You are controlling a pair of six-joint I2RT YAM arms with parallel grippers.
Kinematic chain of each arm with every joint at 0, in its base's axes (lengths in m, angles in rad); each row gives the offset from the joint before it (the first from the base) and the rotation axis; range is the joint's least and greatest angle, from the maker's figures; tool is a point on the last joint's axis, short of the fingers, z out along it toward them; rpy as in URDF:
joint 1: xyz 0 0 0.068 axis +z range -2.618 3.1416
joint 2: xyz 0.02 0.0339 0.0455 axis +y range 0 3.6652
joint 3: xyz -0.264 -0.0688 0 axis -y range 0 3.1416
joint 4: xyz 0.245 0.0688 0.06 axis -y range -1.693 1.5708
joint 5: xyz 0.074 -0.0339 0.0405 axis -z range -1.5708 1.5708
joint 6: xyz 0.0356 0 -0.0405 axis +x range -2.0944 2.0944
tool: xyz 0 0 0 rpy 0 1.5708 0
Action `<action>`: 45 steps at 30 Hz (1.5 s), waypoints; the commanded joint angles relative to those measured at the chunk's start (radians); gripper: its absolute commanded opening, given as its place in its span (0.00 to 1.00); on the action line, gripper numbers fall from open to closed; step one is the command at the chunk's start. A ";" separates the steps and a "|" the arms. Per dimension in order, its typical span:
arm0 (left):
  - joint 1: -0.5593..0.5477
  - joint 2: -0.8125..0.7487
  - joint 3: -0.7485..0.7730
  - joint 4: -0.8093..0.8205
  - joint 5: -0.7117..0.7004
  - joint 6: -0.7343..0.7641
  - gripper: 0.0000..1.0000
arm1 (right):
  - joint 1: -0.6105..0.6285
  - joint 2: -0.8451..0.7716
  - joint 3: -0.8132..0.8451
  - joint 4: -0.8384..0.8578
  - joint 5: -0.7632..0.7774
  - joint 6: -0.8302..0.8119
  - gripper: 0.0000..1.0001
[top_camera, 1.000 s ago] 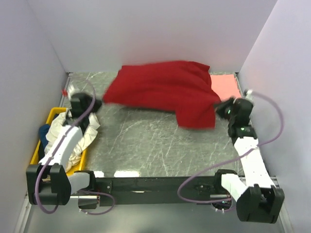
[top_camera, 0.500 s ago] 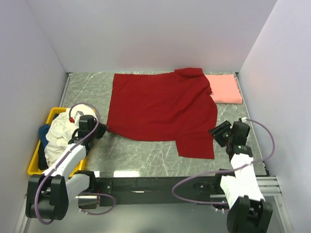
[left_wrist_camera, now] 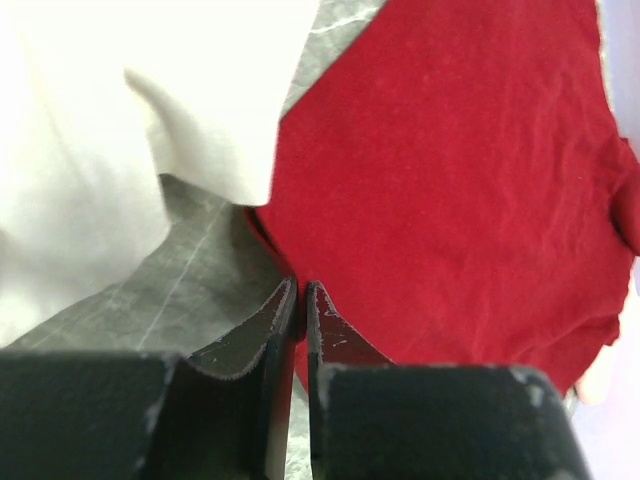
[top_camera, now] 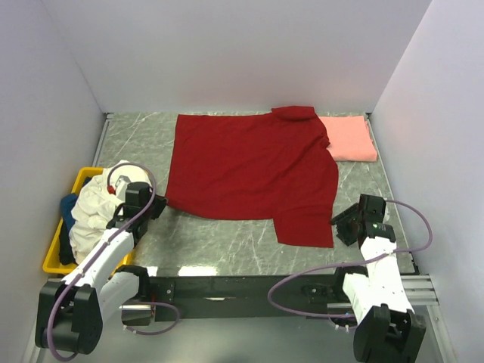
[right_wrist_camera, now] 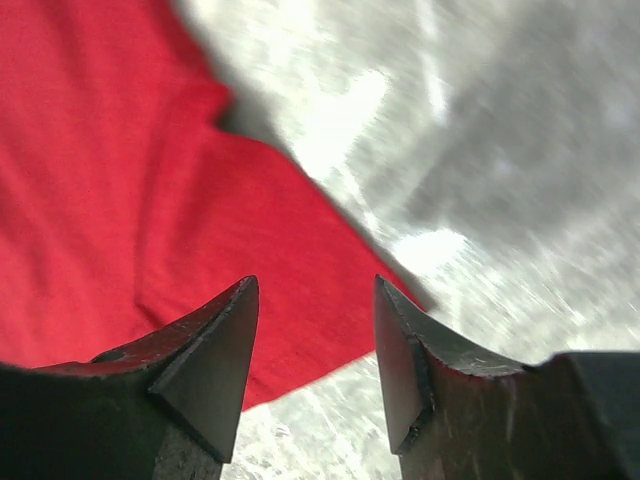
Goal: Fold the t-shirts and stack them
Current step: Fold the tshirt
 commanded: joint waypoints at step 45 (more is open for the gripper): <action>-0.023 -0.009 0.069 -0.162 -0.126 -0.028 0.01 | -0.003 -0.121 0.184 -0.244 -0.007 -0.026 0.00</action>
